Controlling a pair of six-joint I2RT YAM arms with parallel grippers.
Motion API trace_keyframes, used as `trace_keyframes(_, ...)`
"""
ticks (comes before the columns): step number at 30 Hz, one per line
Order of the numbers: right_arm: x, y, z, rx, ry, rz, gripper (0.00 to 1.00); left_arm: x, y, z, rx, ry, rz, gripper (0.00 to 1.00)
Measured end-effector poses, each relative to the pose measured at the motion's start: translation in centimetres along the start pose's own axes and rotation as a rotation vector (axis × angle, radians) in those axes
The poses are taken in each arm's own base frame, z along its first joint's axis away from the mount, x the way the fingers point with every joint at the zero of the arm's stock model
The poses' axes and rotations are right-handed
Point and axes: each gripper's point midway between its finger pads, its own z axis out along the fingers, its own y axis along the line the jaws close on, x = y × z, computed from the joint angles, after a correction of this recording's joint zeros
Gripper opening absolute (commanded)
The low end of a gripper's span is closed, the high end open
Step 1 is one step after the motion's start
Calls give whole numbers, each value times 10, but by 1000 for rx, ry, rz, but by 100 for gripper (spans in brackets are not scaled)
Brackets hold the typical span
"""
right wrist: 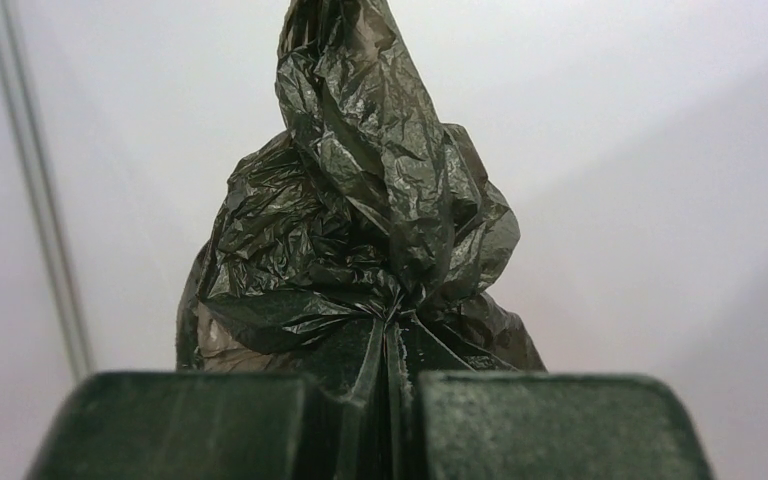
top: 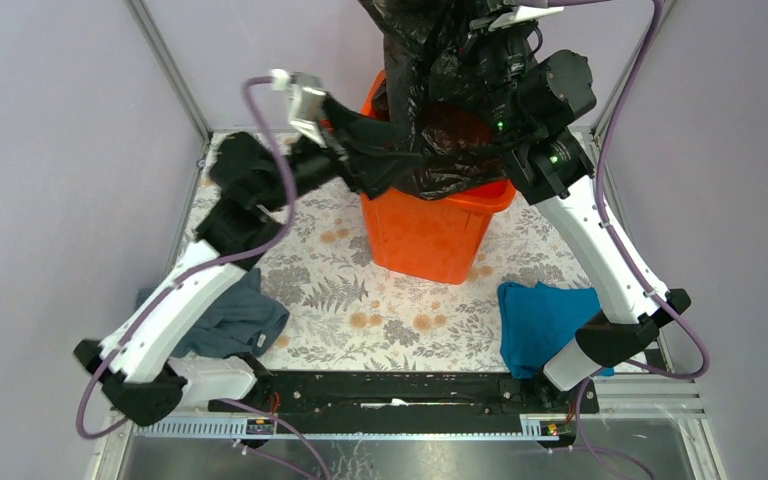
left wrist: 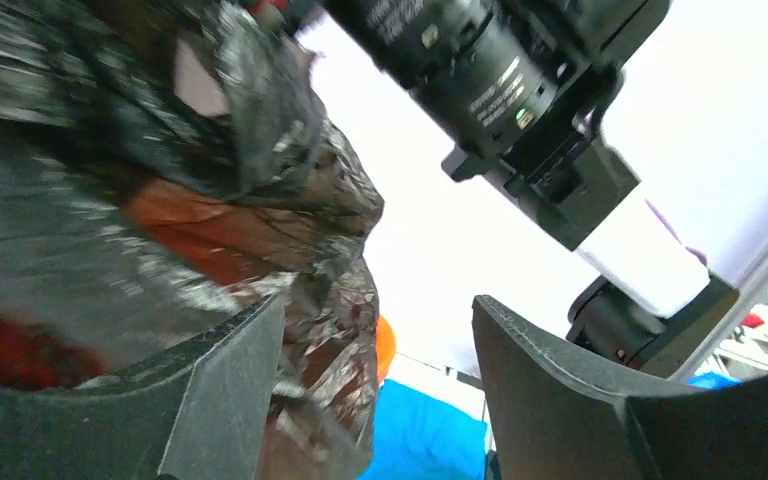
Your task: Put the trash bags into the trash bin
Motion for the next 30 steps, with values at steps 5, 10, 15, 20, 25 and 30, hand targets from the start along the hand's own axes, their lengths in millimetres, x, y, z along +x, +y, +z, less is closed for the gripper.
trace_keyframes(5,7,15,-5,-60,14,99,0,67,23,47,-16,106,-15,68)
trace_keyframes(10,10,30,-12,-115,30,252,0,137,117,69,-366,251,-18,66)
trace_keyframes(15,17,34,-18,-120,57,363,0,160,164,48,-583,329,53,73)
trace_keyframes(20,46,18,-29,-71,118,379,0,128,150,33,-592,287,82,90)
trace_keyframes(25,73,2,-44,-28,190,406,0,77,96,-2,-483,195,78,99)
trace_keyframes(30,70,-2,-54,-28,203,509,0,28,46,-48,-414,86,58,99)
